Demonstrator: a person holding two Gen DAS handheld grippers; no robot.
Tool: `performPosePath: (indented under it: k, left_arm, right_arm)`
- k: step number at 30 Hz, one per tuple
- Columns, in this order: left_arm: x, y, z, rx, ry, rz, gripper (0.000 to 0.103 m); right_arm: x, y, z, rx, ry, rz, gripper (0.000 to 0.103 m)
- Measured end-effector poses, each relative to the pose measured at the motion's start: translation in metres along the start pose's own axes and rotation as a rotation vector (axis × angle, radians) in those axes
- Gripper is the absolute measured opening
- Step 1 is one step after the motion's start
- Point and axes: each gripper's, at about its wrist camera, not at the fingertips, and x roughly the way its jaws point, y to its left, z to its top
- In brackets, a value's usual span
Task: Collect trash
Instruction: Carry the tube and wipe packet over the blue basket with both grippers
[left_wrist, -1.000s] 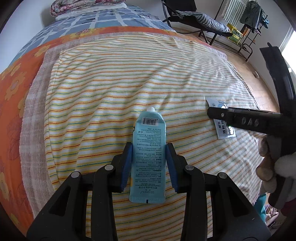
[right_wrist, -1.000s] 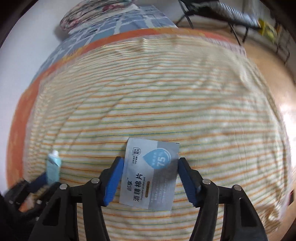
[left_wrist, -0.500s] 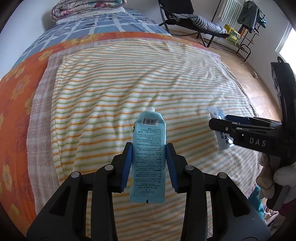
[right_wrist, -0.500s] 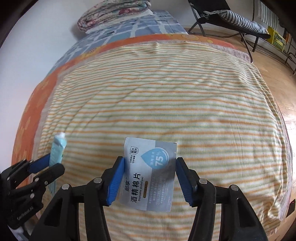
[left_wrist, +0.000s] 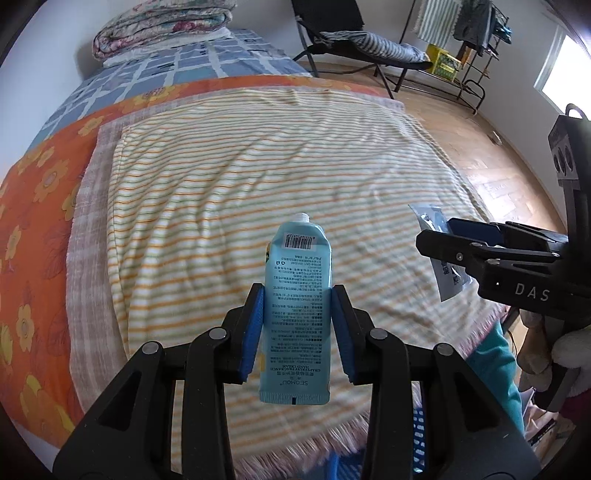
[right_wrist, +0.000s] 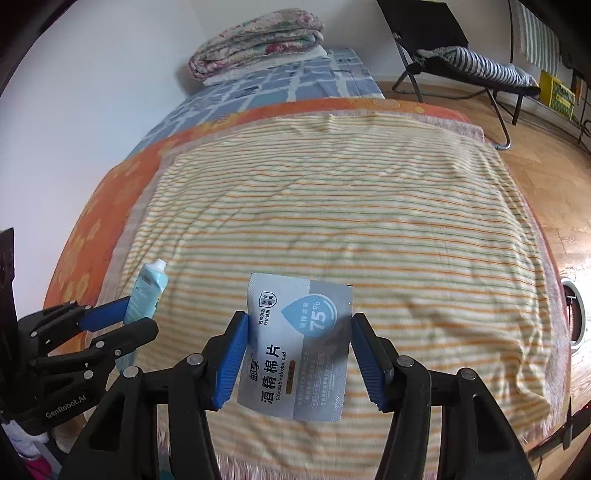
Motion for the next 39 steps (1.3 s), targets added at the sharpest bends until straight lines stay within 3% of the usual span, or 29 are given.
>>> performPosePath:
  k: [9, 19, 39]
  left_arm:
    - [-0.030, -0.035, -0.028, 0.052, -0.014, -0.016, 0.036]
    - [-0.046, -0.058, -0.081, 0.067, 0.007, -0.034, 0.036]
    - [-0.044, -0.102, -0.151, 0.114, 0.070, -0.096, 0.036]
  right_arm:
    - [-0.044, 0.005, -0.037, -0.069, -0.046, -0.006, 0.058]
    - [-0.080, 0.013, -0.083, -0.133, -0.079, -0.018, 0.059]
    - [-0.095, 0.015, -0.163, -0.173, -0.051, -0.045, 0.060]
